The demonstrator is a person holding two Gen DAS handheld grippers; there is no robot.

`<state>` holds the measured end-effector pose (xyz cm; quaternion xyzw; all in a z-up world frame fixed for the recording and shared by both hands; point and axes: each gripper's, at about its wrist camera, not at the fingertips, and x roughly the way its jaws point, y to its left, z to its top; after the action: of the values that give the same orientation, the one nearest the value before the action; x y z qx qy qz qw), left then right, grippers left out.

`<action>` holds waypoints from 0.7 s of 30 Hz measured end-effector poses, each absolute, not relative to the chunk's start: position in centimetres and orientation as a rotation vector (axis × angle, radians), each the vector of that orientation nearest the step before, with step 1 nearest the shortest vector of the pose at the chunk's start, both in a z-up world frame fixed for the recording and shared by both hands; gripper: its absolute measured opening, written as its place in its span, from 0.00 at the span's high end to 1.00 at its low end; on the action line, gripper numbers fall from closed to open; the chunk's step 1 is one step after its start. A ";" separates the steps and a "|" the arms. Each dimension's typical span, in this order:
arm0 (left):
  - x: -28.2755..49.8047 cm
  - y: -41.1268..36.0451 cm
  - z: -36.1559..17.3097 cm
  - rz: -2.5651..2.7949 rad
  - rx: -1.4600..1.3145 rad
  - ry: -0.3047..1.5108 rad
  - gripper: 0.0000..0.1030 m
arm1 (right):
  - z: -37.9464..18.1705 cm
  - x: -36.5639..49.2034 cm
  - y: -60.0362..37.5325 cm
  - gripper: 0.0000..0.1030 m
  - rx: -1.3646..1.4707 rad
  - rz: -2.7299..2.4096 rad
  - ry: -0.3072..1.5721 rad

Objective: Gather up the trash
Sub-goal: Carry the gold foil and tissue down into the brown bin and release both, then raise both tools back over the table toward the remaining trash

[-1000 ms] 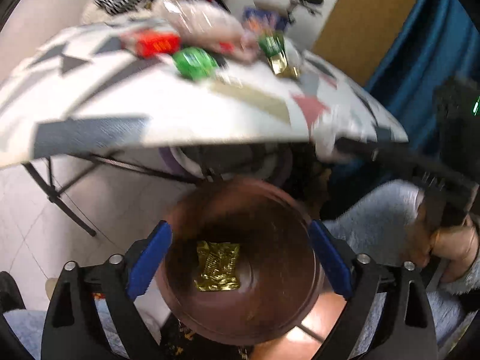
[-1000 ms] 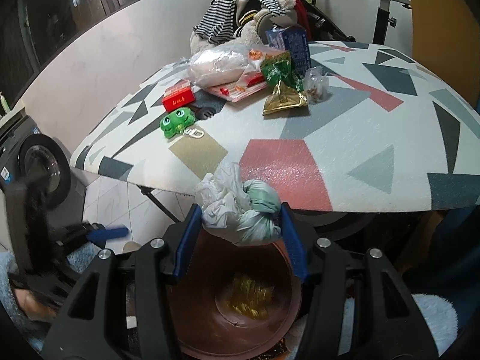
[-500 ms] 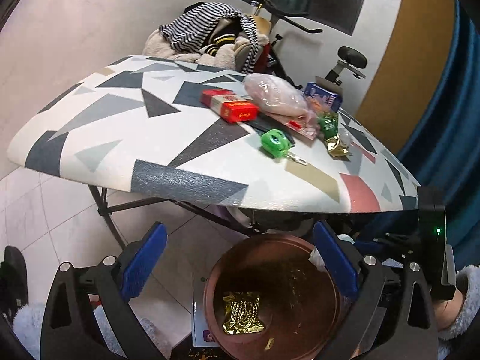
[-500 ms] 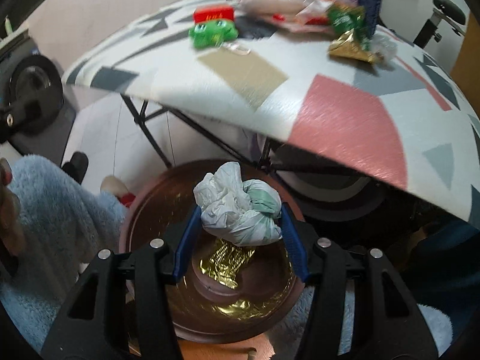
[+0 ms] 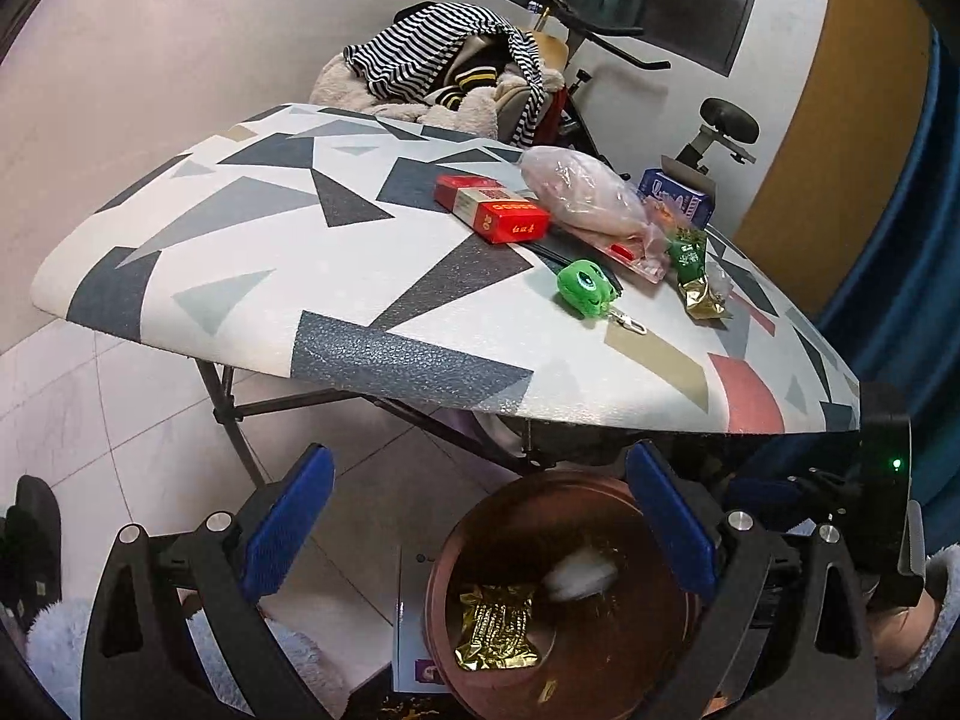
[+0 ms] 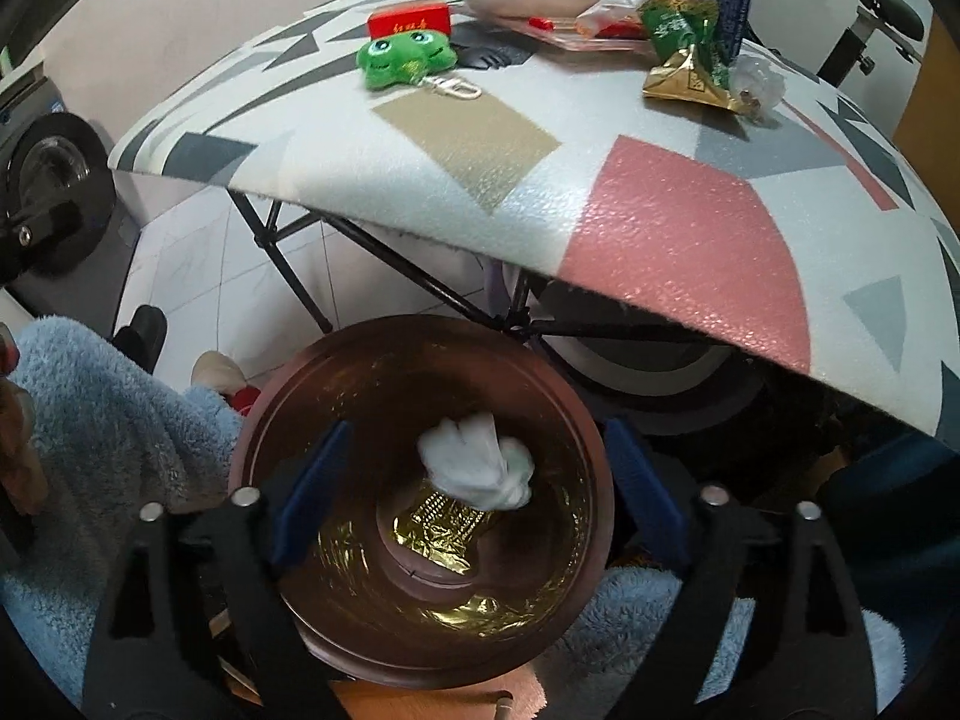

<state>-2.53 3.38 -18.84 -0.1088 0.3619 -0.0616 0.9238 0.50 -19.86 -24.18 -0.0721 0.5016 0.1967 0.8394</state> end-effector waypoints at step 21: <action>-2.8 2.8 -16.0 -0.120 -0.169 0.676 0.07 | -19.9 0.0 -22.0 0.06 -0.045 0.400 0.893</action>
<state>-2.83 2.82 -15.97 -0.0828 0.3309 -0.0587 0.9382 0.03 -22.03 -19.87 -0.0217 0.4289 0.1919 0.8825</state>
